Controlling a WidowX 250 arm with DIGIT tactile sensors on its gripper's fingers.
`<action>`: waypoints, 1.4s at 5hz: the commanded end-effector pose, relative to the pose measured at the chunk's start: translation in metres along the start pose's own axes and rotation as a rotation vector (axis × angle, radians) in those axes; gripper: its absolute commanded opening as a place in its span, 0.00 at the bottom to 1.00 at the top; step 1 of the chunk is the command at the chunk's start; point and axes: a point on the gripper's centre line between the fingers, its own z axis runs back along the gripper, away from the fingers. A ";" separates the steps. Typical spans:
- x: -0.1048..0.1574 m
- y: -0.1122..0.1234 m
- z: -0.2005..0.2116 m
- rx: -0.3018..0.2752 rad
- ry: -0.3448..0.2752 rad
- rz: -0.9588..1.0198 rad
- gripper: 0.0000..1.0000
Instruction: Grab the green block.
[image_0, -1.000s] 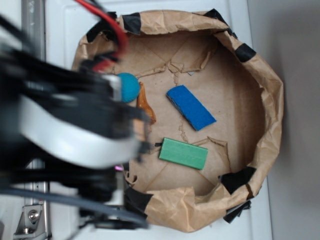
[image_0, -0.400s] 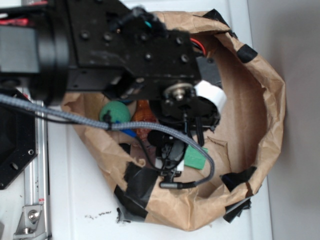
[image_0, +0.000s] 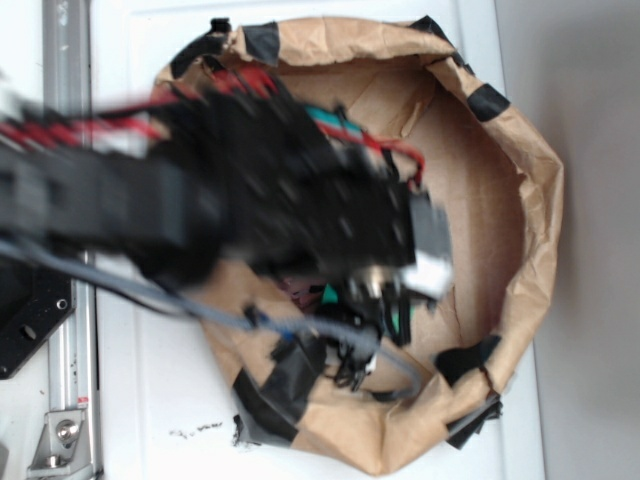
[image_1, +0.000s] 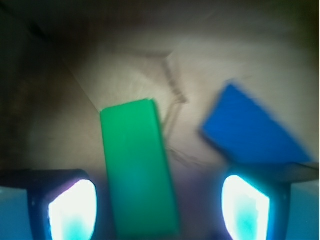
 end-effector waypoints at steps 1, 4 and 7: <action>0.018 -0.029 -0.016 -0.032 -0.069 -0.078 1.00; 0.013 -0.005 0.033 0.005 -0.089 -0.032 0.00; -0.015 0.029 0.152 0.169 -0.085 0.220 0.00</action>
